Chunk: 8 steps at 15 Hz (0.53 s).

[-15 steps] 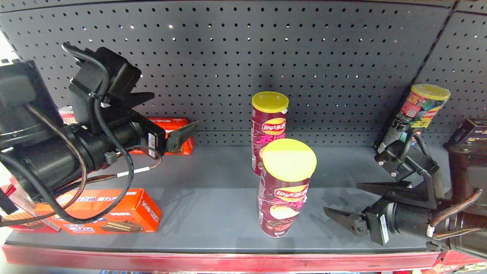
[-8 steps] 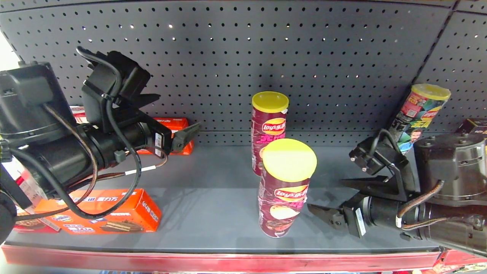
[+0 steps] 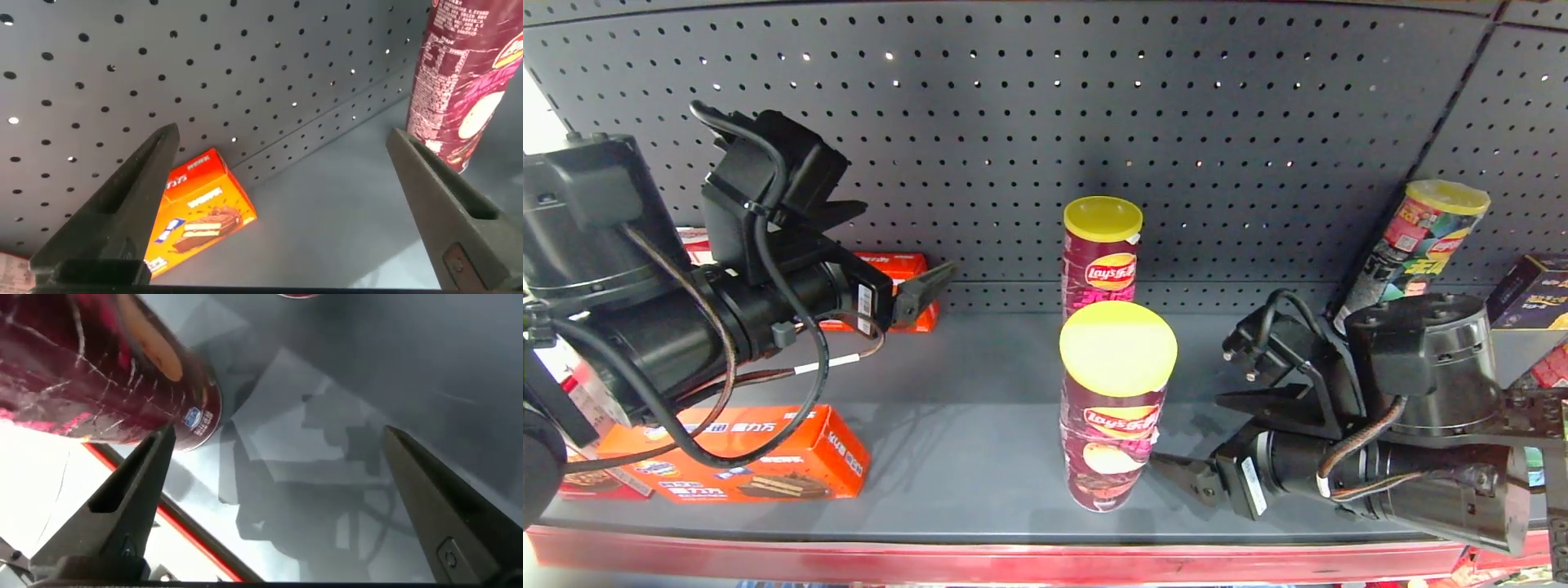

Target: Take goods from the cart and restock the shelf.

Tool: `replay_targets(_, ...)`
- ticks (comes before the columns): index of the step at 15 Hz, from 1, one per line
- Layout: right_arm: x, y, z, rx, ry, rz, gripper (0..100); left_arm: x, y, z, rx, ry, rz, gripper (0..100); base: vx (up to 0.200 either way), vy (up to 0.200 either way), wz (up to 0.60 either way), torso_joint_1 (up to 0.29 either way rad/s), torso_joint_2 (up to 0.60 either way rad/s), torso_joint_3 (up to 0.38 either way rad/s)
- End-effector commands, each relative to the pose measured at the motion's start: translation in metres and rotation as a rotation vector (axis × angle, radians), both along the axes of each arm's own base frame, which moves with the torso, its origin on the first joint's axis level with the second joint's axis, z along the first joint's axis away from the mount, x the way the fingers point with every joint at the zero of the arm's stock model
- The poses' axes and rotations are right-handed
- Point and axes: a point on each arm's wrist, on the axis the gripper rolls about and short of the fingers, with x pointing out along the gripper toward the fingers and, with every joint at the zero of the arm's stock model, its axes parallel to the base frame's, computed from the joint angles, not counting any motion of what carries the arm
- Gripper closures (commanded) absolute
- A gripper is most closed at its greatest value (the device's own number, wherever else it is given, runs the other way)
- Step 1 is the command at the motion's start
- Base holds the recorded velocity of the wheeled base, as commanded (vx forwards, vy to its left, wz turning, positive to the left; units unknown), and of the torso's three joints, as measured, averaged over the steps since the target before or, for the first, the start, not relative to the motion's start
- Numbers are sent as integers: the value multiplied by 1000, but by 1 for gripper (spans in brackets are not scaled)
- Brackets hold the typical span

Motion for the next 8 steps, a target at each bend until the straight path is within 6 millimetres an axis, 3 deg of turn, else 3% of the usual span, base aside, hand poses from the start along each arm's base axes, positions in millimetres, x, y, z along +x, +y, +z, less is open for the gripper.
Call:
replay_targets(1,1,2,-1,-2,2,4,0,2,-1,-1,2,4,0,0,0,0,0,0,0,0)
replay_targets(8,2,-20,14,37,-41,-65,0,1,0,-3,3,9,0,0,0,0,0,0,0,0)
